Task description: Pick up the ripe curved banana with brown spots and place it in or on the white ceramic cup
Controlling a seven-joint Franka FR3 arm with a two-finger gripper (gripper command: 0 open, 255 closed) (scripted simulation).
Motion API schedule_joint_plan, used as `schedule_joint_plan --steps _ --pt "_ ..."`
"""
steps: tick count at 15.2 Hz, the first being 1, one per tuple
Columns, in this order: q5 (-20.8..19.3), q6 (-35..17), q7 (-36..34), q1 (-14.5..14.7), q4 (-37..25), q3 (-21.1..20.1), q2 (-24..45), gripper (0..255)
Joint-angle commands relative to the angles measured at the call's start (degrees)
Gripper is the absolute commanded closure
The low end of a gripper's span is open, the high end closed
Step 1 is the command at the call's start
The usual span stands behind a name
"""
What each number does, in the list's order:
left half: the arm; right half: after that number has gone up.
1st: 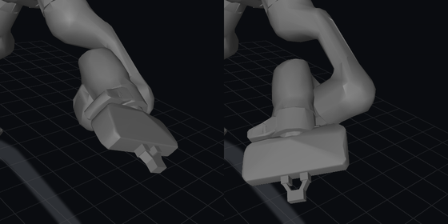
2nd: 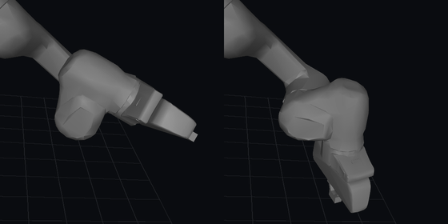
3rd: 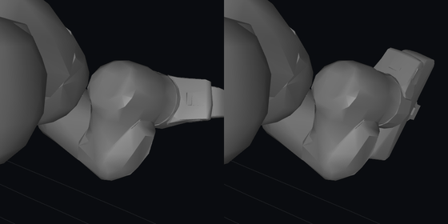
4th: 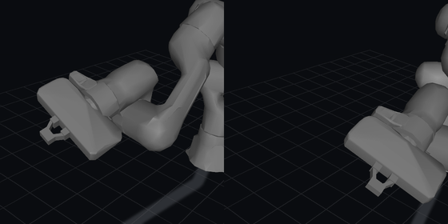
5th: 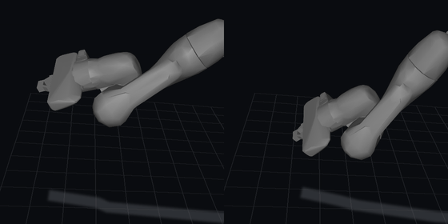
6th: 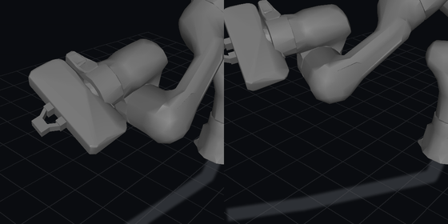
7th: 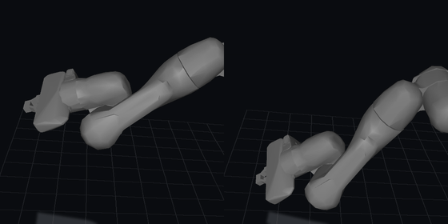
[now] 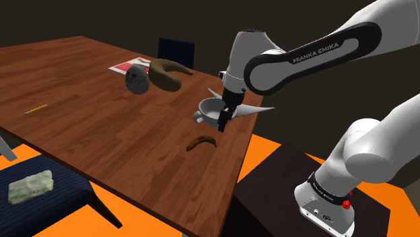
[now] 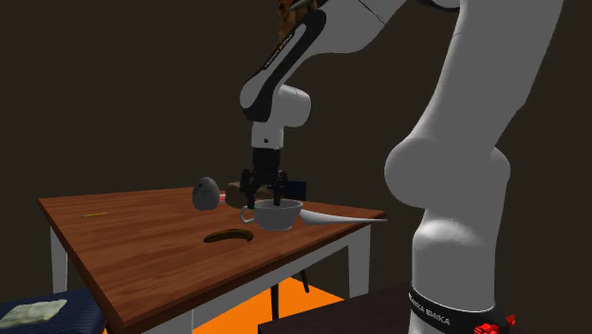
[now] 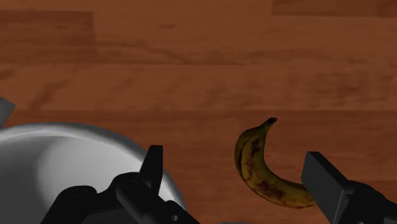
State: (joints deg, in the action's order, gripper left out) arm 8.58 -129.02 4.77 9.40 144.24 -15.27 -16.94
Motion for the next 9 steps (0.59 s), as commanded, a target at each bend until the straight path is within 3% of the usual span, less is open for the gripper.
schedule_joint_plan --steps 1,4,9 --pt "-1.1 -3.4 -1.0 0.5 -1.1 -1.6 3.9 0" --pt "-3.8 -7.9 -3.3 1.0 -3.3 -3.9 10.0 0" --pt "-5.1 -12.1 -4.3 0.8 -2.2 -4.3 13.3 0"
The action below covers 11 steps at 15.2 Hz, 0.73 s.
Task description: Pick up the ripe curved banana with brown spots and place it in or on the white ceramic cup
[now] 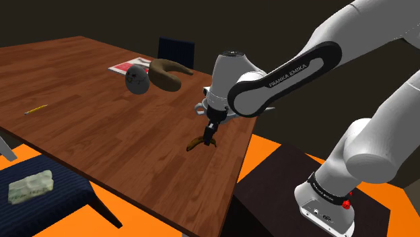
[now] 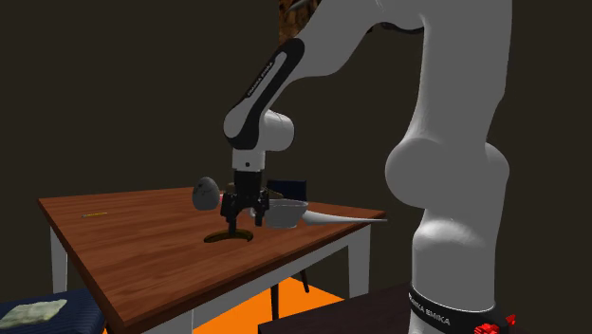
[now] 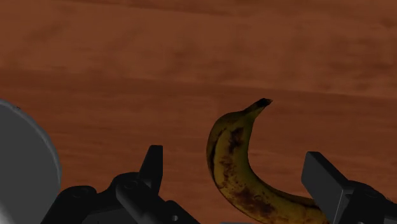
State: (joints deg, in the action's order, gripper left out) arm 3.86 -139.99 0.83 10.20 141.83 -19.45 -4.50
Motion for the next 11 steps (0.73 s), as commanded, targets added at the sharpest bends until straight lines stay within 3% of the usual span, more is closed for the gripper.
schedule_joint_plan --steps 1,11 --pt "-0.7 -2.0 -0.5 -0.1 0.4 -0.1 1.5 0" --pt "-1.2 -3.3 -0.9 -0.1 0.6 -0.1 2.6 0"
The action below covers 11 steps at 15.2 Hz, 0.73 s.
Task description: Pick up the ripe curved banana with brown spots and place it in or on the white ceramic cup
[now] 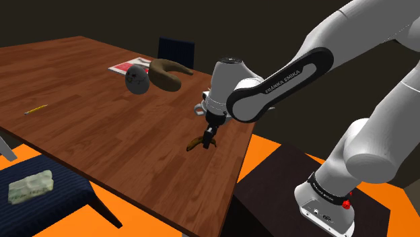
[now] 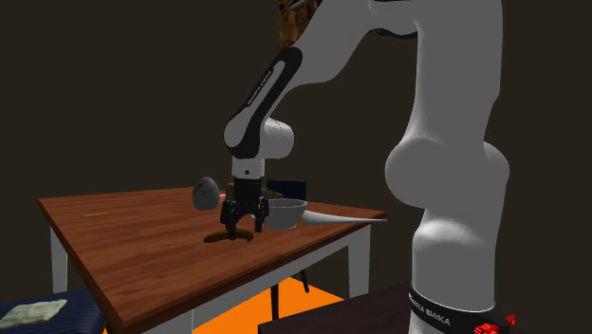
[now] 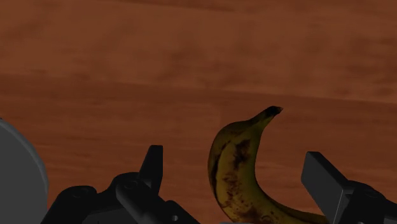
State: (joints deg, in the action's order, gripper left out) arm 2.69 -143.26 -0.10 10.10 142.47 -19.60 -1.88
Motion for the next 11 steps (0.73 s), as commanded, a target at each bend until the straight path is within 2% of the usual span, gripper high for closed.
schedule_joint_plan --steps 1,11 --pt "0.0 0.0 0.0 0.0 0.0 0.0 0.0 255" --pt "0.3 0.8 0.2 0.0 -0.2 0.0 -0.7 255"
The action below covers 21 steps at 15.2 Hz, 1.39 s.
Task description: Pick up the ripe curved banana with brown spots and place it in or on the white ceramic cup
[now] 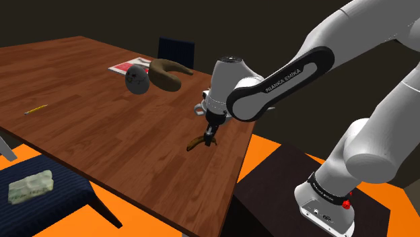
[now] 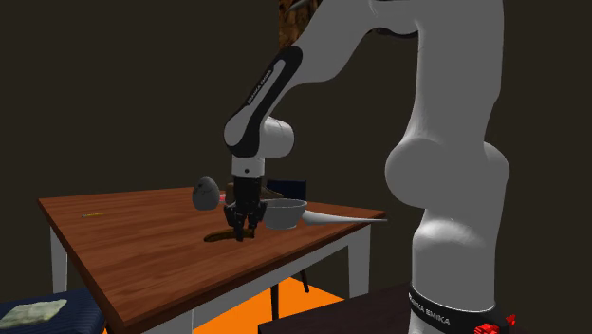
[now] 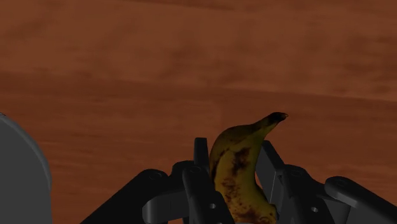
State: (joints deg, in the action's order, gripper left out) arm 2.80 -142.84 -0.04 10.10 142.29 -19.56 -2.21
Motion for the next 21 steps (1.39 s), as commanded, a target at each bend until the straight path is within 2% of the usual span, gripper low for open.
schedule_joint_plan --steps 1,21 --pt "0.5 1.3 0.4 0.1 -0.2 0.0 -1.0 255" --pt "3.5 18.0 2.6 0.4 -7.2 1.3 -11.1 255"
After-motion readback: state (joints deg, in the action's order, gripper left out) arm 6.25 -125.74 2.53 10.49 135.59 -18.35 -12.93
